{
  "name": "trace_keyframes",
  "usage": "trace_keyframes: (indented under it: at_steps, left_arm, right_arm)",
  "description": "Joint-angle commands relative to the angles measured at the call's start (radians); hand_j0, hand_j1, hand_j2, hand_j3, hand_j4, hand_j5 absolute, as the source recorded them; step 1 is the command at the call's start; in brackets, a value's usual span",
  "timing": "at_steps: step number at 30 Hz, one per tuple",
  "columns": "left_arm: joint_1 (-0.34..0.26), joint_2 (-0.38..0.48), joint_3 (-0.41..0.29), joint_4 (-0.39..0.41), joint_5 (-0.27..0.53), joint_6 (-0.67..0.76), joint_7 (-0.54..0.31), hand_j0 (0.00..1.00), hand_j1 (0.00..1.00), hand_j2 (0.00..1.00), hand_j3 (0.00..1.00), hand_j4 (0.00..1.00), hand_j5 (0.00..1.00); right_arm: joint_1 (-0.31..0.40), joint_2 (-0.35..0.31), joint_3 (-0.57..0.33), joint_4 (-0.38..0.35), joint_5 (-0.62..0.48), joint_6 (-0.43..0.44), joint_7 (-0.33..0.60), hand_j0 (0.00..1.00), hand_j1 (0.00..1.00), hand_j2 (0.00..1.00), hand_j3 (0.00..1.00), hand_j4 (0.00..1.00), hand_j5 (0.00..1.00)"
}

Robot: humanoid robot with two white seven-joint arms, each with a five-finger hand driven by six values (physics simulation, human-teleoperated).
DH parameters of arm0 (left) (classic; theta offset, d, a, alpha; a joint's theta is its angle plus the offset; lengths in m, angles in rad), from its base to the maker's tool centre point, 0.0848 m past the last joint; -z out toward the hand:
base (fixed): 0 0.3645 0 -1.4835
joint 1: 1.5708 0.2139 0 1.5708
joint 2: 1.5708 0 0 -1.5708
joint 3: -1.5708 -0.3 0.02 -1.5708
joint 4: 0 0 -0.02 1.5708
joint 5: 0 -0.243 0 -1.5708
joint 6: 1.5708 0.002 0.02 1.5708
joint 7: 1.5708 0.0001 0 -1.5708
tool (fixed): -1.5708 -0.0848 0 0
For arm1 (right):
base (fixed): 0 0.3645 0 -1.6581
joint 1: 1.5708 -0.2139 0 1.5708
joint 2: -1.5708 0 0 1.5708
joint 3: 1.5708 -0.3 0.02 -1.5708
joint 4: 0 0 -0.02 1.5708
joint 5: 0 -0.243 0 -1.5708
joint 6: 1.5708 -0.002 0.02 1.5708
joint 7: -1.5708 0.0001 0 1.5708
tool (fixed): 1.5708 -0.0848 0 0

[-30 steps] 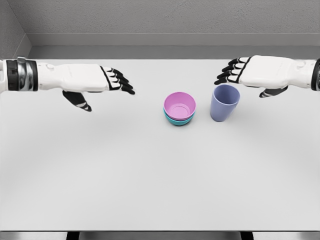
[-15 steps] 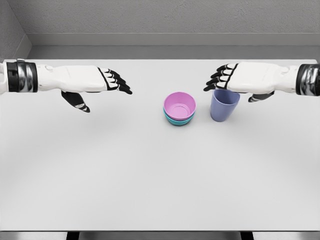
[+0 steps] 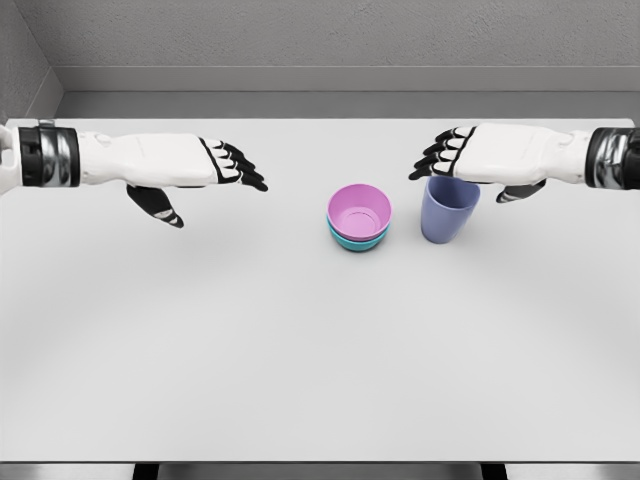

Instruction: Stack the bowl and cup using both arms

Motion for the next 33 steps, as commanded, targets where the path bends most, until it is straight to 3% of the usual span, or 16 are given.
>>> trace_keyframes:
  at_steps: [1,33]
  left_arm:
    - [0.0,0.0,0.001,0.0,0.006,0.003,0.0,1.0,1.0,1.0,1.0,1.0,1.0]
    - [0.02,-0.012,0.0,0.0,0.006,0.003,0.0,1.0,1.0,1.0,1.0,1.0,1.0]
  right_arm:
    - [0.0,0.01,0.009,0.004,-0.003,0.003,0.0,1.0,1.0,1.0,1.0,1.0,1.0]
    - [0.009,0.071,0.039,0.099,0.037,0.003,0.0,1.0,1.0,1.0,1.0,1.0,1.0]
